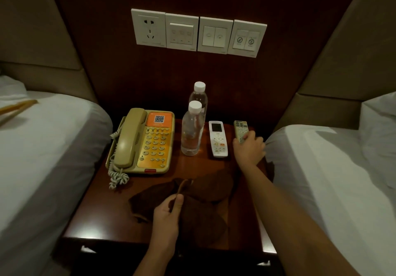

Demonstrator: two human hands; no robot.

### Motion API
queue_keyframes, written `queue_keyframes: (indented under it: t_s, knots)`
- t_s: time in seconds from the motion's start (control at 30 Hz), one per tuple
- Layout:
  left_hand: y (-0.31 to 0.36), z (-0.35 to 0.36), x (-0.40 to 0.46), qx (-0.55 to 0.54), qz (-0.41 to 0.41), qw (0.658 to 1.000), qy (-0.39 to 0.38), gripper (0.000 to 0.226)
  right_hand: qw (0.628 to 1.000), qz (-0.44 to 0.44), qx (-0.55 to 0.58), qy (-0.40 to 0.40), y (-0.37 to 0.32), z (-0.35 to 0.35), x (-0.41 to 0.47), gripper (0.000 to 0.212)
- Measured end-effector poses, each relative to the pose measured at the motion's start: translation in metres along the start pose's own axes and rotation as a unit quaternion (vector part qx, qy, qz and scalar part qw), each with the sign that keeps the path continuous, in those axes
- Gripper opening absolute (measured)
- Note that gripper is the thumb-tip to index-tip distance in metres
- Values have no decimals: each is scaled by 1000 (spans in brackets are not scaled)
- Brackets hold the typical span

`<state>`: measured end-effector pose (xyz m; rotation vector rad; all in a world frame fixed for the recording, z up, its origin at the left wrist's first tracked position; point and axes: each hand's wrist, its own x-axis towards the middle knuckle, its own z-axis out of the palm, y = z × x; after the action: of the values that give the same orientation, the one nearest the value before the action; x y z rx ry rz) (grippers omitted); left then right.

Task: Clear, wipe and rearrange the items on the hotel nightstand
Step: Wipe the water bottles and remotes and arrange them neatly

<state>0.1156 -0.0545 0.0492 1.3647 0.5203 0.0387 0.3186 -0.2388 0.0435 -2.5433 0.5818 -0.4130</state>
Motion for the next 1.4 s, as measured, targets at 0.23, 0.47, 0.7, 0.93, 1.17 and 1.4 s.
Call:
queue_keyframes:
  t_s: [0.23, 0.47, 0.7, 0.93, 1.17, 1.4]
  knots:
    - [4, 1, -2, -2, -2, 1000, -11, 27, 998, 25, -25, -61, 0, -2, 4, 49]
    - [4, -2, -4, 1, -8, 1000, -19, 26, 940, -155, 207, -221, 21, -66, -94, 44]
    - [35, -19, -9, 29, 103, 993, 56, 21, 851, -349, -51, -388, 26, -93, -139, 125]
    - [30, -89, 20, 324, 162, 932, 5, 74, 844, -367, -133, -368, -6, -65, -169, 127]
    - [28, -78, 19, 530, 166, 824, -111, 103, 890, -304, 30, -339, -12, -56, -193, 84]
    - [17, -132, -35, 440, 280, 845, -119, 86, 895, -264, 110, -342, -6, -77, -270, 69]
